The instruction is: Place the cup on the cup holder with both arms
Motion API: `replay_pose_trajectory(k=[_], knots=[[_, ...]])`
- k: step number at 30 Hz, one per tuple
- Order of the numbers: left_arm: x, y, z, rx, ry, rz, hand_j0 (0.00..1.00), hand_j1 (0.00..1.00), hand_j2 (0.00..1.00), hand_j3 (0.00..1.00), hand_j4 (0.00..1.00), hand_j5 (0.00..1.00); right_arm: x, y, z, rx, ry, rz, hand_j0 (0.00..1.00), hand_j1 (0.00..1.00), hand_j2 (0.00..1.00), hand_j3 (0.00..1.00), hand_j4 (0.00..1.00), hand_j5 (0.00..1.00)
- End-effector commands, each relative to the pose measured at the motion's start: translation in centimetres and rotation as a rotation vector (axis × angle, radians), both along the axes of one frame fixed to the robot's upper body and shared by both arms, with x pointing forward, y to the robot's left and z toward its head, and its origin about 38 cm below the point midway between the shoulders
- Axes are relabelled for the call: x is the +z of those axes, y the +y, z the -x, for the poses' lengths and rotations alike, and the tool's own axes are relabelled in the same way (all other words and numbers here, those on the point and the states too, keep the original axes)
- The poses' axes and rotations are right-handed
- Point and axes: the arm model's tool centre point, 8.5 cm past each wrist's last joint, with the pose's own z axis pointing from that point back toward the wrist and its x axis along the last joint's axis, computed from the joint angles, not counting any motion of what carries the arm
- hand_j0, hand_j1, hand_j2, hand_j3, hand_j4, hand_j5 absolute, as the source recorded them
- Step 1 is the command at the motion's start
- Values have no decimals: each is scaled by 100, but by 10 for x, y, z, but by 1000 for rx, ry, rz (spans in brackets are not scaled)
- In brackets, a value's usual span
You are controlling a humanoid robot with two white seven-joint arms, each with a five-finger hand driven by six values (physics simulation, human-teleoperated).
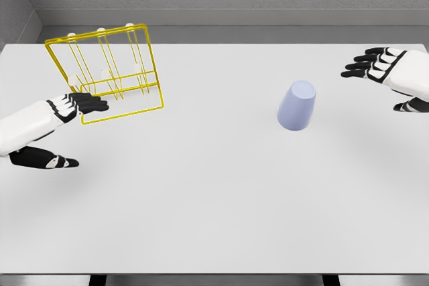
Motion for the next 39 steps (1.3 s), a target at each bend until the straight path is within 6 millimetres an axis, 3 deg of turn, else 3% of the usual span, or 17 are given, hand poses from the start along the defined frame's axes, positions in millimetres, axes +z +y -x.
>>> replay_pose_trajectory(k=[1,6,11,12,14,17,20,22,25,29,33,39], knots=[[0,0,0,2,1,11,100,100,100,100,100,100,-1,0,1,1,5,-1,100,100,100,100,100,100],[-1,0,1,4,5,15,100,100,100,100,100,100,-5,2,-1,0,10,-11,100,100,100,100,100,100],[-6,-3,2,7,22,63,100,100,100,100,100,100,-16,6,-1,6,103,90,100,100,100,100,100,100],[-14,-8,4,-3,62,98,100,100,100,100,100,100,5,15,-16,16,45,108,100,100,100,100,100,100],[-25,-18,7,-20,90,133,100,100,100,100,100,100,-6,23,-31,6,85,134,100,100,100,100,100,100],[-33,-29,8,-29,100,175,100,100,100,100,100,100,12,28,-35,14,41,140,100,100,100,100,100,100],[-38,-47,5,-72,110,201,100,100,100,100,100,100,12,35,-40,27,39,146,100,100,100,100,100,100],[-42,-61,3,-107,120,219,100,100,100,100,100,100,3,41,-59,16,61,104,100,100,100,100,100,100],[-50,-87,2,-157,139,271,100,100,100,100,100,100,8,42,-61,19,13,33,100,100,100,100,100,100],[-52,-117,1,-216,182,385,100,100,100,100,100,100,0,53,-66,41,84,113,100,100,100,100,100,100],[-44,-118,-4,-216,251,535,100,100,100,100,100,100,-4,66,-79,48,125,145,100,100,100,100,100,100],[-41,-124,-7,-241,294,583,100,100,100,100,100,100,-21,84,-95,63,162,178,100,100,100,100,100,100]])
